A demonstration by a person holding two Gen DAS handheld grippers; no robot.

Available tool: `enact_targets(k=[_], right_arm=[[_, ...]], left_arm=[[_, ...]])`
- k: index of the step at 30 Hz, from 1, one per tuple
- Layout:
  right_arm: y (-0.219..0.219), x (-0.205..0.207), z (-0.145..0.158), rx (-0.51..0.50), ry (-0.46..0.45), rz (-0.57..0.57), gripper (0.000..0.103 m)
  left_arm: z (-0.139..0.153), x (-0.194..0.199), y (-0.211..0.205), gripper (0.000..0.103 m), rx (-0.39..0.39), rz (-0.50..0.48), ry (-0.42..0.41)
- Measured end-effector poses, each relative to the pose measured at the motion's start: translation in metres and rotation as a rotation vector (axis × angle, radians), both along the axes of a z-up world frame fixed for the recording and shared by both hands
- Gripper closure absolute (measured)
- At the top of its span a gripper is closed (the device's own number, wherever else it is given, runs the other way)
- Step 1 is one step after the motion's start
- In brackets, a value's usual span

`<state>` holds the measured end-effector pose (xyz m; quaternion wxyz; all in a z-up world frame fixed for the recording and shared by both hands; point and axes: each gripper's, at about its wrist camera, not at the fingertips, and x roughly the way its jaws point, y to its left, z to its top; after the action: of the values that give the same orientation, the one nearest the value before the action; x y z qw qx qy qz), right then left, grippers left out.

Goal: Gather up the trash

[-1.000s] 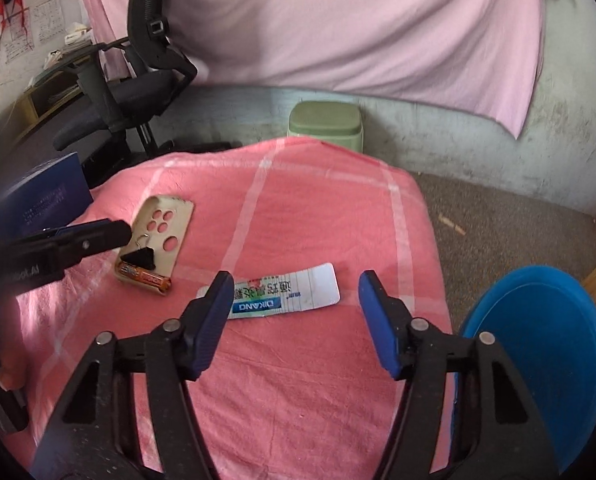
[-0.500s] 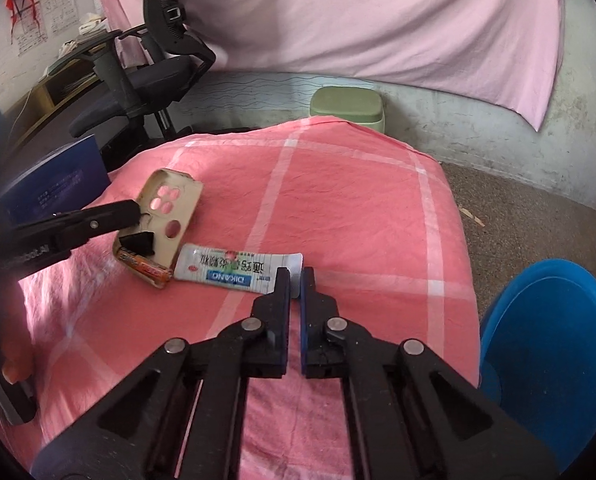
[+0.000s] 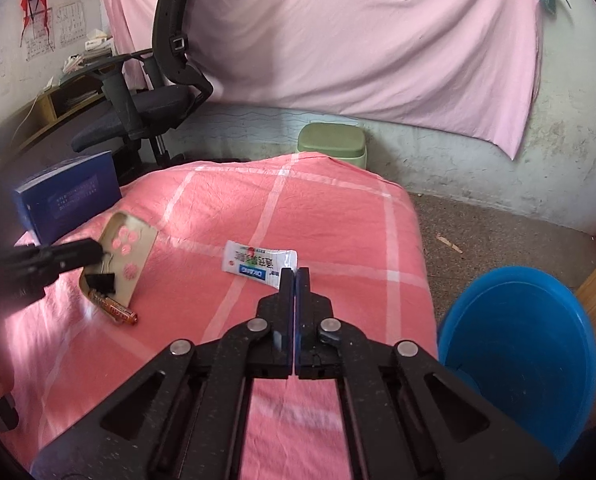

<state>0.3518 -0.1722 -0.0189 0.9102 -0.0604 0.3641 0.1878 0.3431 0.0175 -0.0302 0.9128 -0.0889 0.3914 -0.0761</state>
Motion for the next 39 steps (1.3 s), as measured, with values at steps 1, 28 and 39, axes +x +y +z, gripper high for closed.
enact_targets(k=[1,28,39], right_arm=[[-0.001,-0.002,0.001,0.003,-0.004,-0.001,0.082],[-0.017,-0.040,0.001,0.086,0.028,0.041,0.082],[-0.046,-0.037,0.000,0.100,0.036,-0.019,0.082]], left_arm=[[0.000,-0.003,0.001,0.101,-0.003,0.001,0.004],[-0.003,-0.039,-0.046,0.089,0.106,-0.153,0.027],[-0.017,-0.018,-0.074,0.089,0.115,-0.239,0.060]])
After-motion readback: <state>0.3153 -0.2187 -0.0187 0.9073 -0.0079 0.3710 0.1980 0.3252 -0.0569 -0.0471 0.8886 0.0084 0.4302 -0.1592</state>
